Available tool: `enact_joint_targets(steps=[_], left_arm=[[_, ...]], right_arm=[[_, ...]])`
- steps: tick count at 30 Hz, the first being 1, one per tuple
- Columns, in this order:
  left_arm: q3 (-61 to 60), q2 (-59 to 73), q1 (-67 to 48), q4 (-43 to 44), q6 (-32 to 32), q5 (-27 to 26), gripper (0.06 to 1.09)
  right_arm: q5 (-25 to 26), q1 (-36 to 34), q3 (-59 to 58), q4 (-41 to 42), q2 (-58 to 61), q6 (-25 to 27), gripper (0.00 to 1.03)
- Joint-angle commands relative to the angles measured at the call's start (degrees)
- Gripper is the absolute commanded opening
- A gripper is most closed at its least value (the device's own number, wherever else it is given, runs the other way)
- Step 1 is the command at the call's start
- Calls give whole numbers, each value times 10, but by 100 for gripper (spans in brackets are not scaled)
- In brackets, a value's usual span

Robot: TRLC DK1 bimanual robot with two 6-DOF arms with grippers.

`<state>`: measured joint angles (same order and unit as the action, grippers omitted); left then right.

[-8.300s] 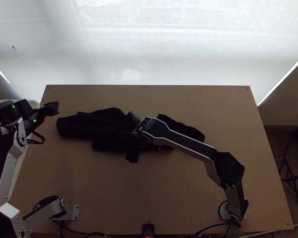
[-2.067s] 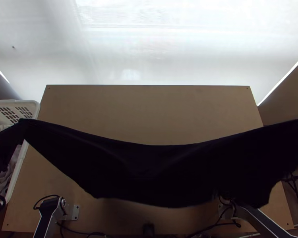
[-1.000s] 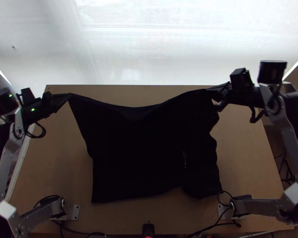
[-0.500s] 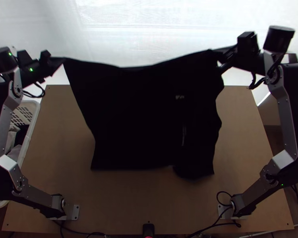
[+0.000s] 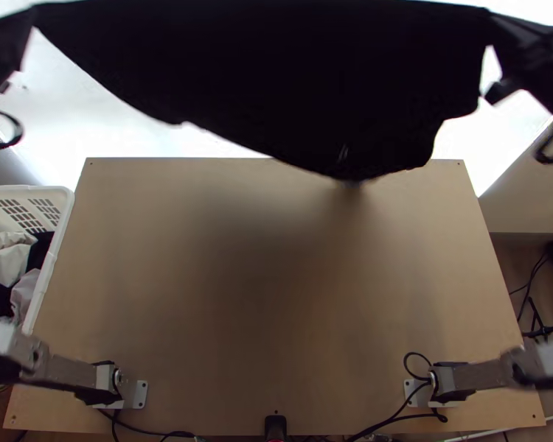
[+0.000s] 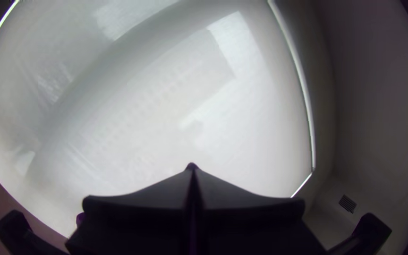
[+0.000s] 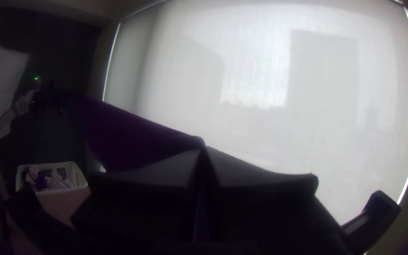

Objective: Fold the t-shirt

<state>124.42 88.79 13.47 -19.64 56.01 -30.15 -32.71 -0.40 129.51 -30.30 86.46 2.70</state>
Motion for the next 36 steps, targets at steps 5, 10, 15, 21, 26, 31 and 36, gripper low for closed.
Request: enact_joint_targets(steps=[5,10,15,21,26,31,36], left_arm=[[-26,-174,16,-63,21,-54,9],[-63,-238,31,-71,19,-68,9],[-60,-244,39,-68,24,-74,9],[-88,-237,61,-65,23,-84,9],[-114,-190,81,-65,16,-94,9],[-286,-184,59,-66,-58,-106,9],[-519,-191,21,-37,-165,-73,9]], right_arm=[[-205,-49,-26,-83,-162,-26,3],[-223,-52,-10,-118,-187,-25,3],[-226,-60,-5,-118,-187,-24,3],[-227,-75,-5,-113,-166,-17,3],[-242,-94,16,-99,-101,-23,3],[-242,-105,-209,-98,-74,-38,3],[-200,-87,-457,-92,-80,64,3]])
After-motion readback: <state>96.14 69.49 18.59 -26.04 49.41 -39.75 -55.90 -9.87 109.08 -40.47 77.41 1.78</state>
